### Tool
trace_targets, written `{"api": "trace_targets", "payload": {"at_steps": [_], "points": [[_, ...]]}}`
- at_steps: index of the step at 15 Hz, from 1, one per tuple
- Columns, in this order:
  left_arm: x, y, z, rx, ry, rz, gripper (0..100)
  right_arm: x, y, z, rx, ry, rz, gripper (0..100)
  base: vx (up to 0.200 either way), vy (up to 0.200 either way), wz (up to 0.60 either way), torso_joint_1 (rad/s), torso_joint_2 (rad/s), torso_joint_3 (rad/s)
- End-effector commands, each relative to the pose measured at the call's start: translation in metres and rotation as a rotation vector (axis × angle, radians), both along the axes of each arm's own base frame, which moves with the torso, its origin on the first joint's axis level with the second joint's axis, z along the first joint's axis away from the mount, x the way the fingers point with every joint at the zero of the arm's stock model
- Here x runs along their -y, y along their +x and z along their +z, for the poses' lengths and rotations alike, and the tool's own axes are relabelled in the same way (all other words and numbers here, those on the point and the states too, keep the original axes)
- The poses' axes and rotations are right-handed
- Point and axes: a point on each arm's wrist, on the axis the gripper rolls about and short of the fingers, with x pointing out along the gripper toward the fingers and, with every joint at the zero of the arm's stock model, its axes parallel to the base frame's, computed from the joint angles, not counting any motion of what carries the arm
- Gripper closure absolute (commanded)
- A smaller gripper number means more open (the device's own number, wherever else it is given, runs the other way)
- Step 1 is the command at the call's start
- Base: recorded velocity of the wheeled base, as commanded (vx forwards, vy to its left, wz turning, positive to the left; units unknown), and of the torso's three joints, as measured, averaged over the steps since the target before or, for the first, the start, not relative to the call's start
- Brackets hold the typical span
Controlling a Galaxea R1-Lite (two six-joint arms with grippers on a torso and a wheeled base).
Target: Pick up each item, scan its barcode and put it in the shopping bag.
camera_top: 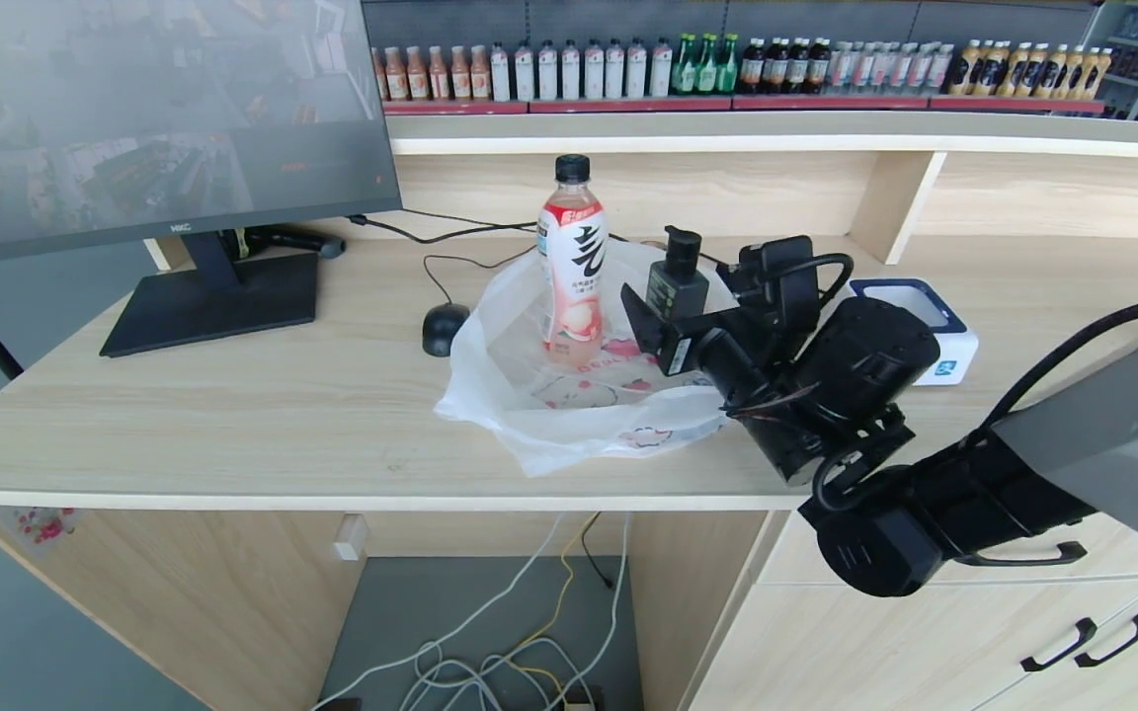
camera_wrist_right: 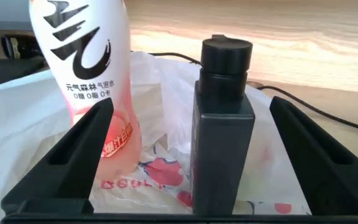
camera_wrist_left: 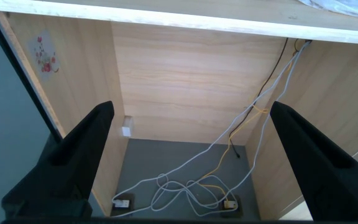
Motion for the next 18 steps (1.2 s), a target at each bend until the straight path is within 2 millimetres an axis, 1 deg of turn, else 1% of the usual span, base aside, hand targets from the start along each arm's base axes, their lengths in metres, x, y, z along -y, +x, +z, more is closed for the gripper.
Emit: {"api": "trace_targets", "payload": {"at_steps": [1,3,5,7,8,9,10,11,12,14,16,17,18], "points": [[0.0,0.0,0.0,0.0,0.001,0.0,0,0.008,-0.022,0.015,0.041,0.009,0.008,0,0.0,0.0,0.0,0.0,0.0,0.0],[0.0,0.0,0.0,0.0,-0.001,0.0,0,0.015,-0.037,0.009,0.032,-0.001,0.013,0,0.0,0.0,0.0,0.0,0.0,0.0],[0.0,0.0,0.0,0.0,-0.001,0.0,0,0.013,-0.051,0.006,0.023,0.0,0.038,0,0.0,0.0,0.0,0.0,0.0,0.0],[0.0,0.0,0.0,0.0,-0.001,0.0,0,0.021,-0.074,0.002,-0.017,-0.019,0.061,0,0.0,0.0,0.0,0.0,0.0,0.0],[0.0,0.0,0.0,0.0,0.001,0.0,0,0.025,-0.083,-0.005,-0.049,-0.039,0.067,0,0.0,0.0,0.0,0.0,0.0,0.0],[0.0,0.0,0.0,0.0,0.004,0.0,0,0.028,-0.088,-0.007,-0.065,-0.045,0.071,0,0.0,0.0,0.0,0.0,0.0,0.0],[0.0,0.0,0.0,0.0,0.004,0.0,0,0.033,-0.095,-0.006,-0.084,-0.013,0.083,0,0.0,0.0,0.0,0.0,0.0,0.0],[0.0,0.0,0.0,0.0,0.002,0.0,0,0.034,-0.097,-0.004,-0.088,0.013,0.093,0,0.0,0.0,0.0,0.0,0.0,0.0],[0.0,0.0,0.0,0.0,0.002,0.0,0,0.034,-0.104,-0.003,-0.106,0.044,0.12,0,0.0,0.0,0.0,0.0,0.0,0.0],[0.0,0.0,0.0,0.0,-0.001,0.0,0,0.032,-0.115,-0.009,-0.145,0.052,0.159,0,0.0,0.0,0.0,0.0,0.0,0.0],[0.0,0.0,0.0,0.0,-0.001,0.0,0,0.03,-0.119,-0.018,-0.174,0.03,0.171,0,0.0,0.0,0.0,0.0,0.0,0.0],[0.0,0.0,0.0,0.0,-0.001,0.0,0,0.025,-0.12,-0.021,-0.183,0.023,0.185,0,0.0,0.0,0.0,0.0,0.0,0.0],[0.0,0.0,0.0,0.0,-0.001,0.0,0,0.023,-0.121,-0.021,-0.185,0.021,0.194,0,0.0,0.0,0.0,0.0,0.0,0.0]]}}
